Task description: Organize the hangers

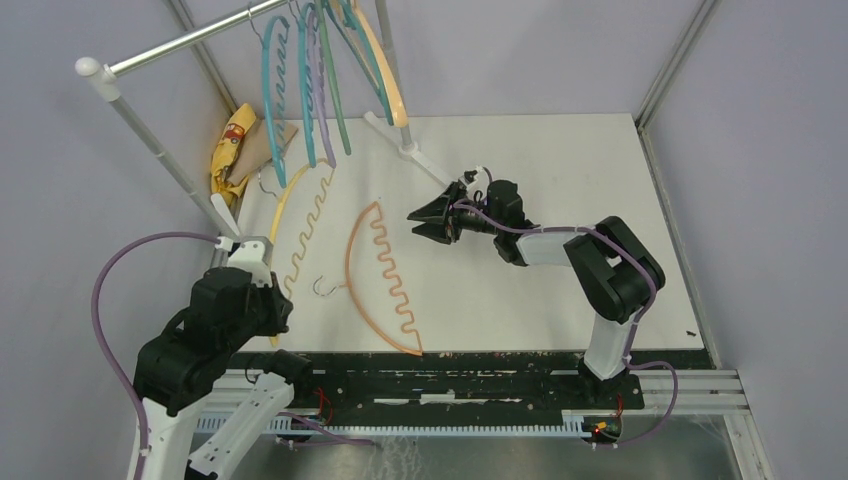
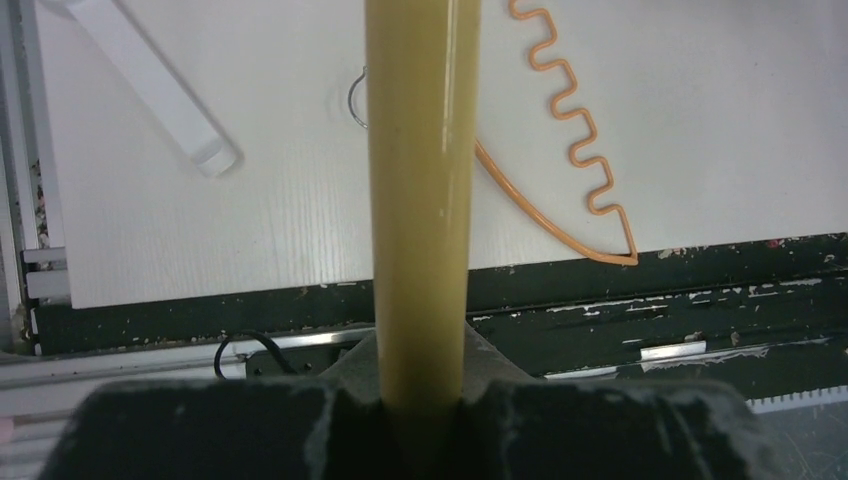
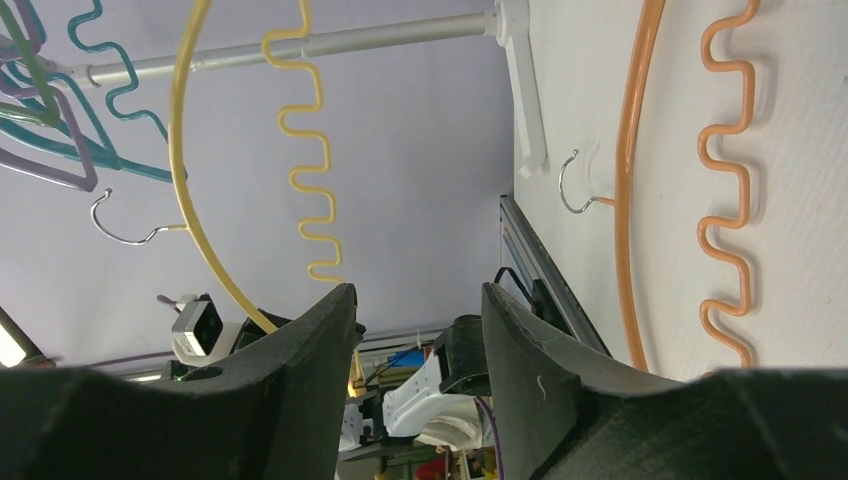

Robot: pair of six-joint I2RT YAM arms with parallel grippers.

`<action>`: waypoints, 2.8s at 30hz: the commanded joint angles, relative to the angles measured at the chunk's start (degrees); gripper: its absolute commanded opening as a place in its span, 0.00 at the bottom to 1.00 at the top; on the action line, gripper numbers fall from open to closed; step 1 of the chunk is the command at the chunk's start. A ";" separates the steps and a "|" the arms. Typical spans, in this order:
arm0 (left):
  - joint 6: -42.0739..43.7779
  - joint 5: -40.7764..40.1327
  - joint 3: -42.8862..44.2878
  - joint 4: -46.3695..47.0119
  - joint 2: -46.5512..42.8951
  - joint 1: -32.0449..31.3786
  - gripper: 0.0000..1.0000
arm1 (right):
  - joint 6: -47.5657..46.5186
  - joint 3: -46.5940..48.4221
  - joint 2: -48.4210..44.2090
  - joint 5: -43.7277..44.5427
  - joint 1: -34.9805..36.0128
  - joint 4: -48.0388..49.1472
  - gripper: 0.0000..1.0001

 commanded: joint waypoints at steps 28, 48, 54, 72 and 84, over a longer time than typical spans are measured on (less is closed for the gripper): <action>-7.44 -20.14 14.86 0.52 7.61 -0.09 0.03 | 2.90 -0.46 3.21 -2.83 -0.15 9.60 0.56; 0.89 -27.23 32.17 16.07 32.50 -0.09 0.03 | 4.96 4.22 5.44 -5.57 -1.50 9.14 0.55; 0.43 -28.08 31.91 21.09 36.32 -0.10 0.03 | 4.97 5.18 5.06 -6.66 -2.36 8.48 0.54; -0.53 -25.32 32.66 27.11 43.92 5.05 0.03 | -1.08 3.15 1.05 -7.56 -3.02 0.65 0.54; 0.70 -18.46 35.11 27.55 46.23 11.05 0.03 | -2.65 1.76 0.94 -7.52 -3.07 -0.66 0.54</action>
